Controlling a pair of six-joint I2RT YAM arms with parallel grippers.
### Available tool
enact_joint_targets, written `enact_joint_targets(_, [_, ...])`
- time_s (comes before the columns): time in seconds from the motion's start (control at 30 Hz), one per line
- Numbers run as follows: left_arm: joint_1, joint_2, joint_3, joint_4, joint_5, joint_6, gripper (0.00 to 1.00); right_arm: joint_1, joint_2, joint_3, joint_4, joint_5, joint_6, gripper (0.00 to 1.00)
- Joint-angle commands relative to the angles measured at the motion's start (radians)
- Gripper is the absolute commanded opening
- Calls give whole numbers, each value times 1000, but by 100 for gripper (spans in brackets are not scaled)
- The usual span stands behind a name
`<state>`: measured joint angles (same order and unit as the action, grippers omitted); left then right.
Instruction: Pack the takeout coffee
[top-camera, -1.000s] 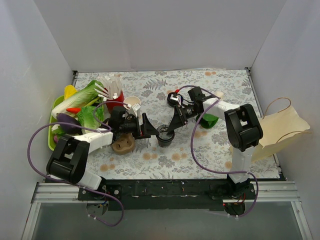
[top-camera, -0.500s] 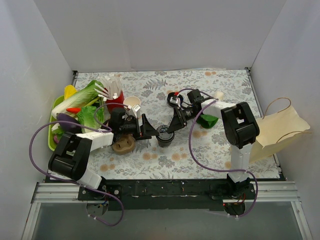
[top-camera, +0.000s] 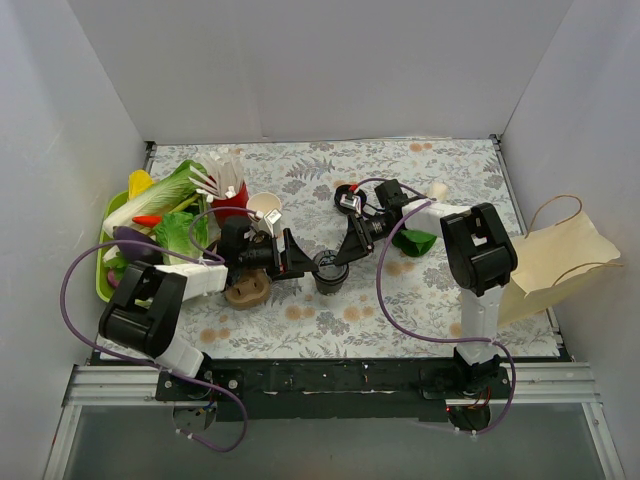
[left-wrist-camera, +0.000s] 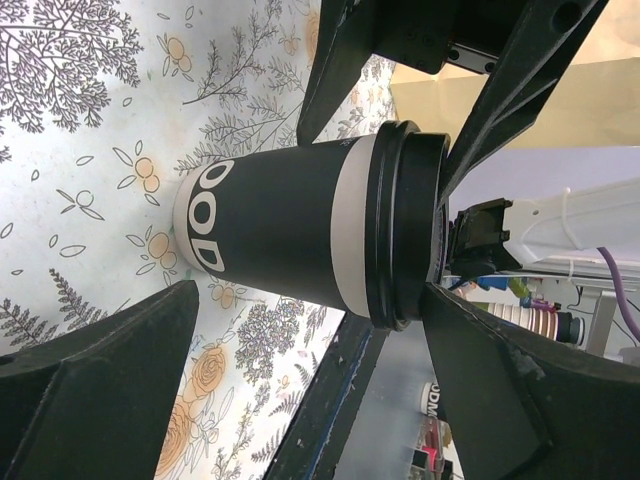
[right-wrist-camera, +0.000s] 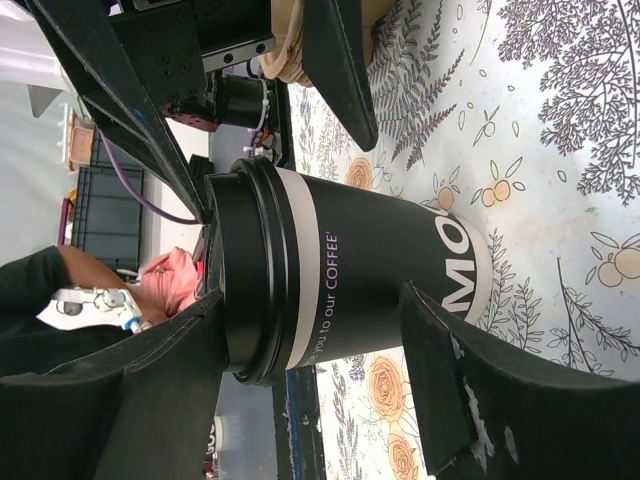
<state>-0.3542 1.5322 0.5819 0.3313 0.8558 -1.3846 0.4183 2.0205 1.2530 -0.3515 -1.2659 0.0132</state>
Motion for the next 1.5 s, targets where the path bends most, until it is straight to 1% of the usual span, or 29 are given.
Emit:
enact_joint_targets(0.0, [8, 28, -40, 12, -52, 42, 92, 8, 30, -15, 6, 8, 11, 72])
enact_joint_targets(0.13, [9, 40, -56, 40, -64, 42, 92, 7, 30, -15, 3, 16, 16, 72])
enact_joint_targets(0.27, [12, 43, -57, 9, -139, 48, 93, 10, 30, -26, 5, 25, 30, 72])
enact_joint_targets(0.47, [12, 69, -48, -21, -170, 64, 92, 11, 33, -27, 3, 39, 42, 72])
enact_joint_targets(0.57, [12, 77, -44, -49, -224, 71, 92, 13, 35, -27, 3, 43, 48, 72])
enact_joint_targets(0.7, [14, 85, -50, -44, -241, 62, 93, 14, 35, -29, -1, 57, 53, 72])
enact_joint_targets(0.9, [14, 80, -28, -110, -327, 64, 93, 19, 23, -41, -15, 118, 77, 71])
enact_joint_targets(0.97, [12, 80, -31, -123, -357, 56, 93, 20, 11, -46, -21, 167, 87, 71])
enact_joint_targets(1.1, [14, 115, -14, -178, -429, 36, 94, 22, 3, -63, -7, 214, 116, 71])
enact_joint_targets(1.17, [14, 123, -5, -183, -428, 45, 94, 23, 1, -69, -10, 226, 110, 71])
enact_joint_targets(1.2, [14, 123, -8, -175, -405, 47, 94, 23, 1, -72, -14, 227, 87, 71])
enact_joint_targets(1.3, [14, 117, -31, -149, -394, 42, 94, 24, -3, -82, -38, 270, 51, 71])
enact_joint_targets(1.37, [15, 106, -40, -138, -388, 45, 94, 25, -9, -95, -35, 269, 42, 72])
enact_joint_targets(1.4, [15, 102, -40, -127, -376, 62, 95, 25, -12, -99, -26, 263, 44, 72])
enact_joint_targets(1.43, [14, 94, -40, -112, -324, 71, 95, 25, -19, -101, -18, 235, 48, 72])
enact_joint_targets(1.47, [14, 85, -43, -79, -301, 78, 94, 25, -23, -98, -1, 218, 48, 72])
